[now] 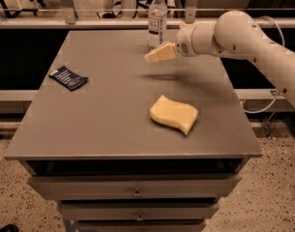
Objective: Pick blue plastic bottle
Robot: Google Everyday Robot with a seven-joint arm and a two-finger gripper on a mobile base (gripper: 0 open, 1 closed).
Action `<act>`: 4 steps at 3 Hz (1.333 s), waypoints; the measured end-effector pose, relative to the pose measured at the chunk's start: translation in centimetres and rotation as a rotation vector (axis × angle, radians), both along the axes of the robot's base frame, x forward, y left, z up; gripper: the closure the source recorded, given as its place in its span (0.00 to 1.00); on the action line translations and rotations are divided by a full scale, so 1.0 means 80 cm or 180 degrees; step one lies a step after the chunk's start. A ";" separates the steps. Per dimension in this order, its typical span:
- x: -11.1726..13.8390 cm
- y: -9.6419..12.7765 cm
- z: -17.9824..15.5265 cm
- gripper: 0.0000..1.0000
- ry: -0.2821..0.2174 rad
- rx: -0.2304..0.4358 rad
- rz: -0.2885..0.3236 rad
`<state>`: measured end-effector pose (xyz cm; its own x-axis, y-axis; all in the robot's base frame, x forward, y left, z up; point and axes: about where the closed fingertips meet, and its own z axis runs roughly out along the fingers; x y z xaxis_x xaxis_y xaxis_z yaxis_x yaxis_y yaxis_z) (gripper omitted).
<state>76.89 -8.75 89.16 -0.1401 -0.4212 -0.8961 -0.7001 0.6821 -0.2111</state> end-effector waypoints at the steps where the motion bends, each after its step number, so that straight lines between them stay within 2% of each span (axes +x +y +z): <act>1: 0.034 0.005 -0.005 0.00 -0.0105 0.0221 -0.0115; 3: 0.064 -0.013 -0.009 0.00 -0.0257 0.0378 -0.0372; 4: 0.059 -0.016 -0.008 0.00 -0.0251 0.0367 -0.0370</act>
Offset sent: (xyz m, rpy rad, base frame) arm 0.0629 -0.0195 -0.0077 0.1398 -0.1001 -0.1654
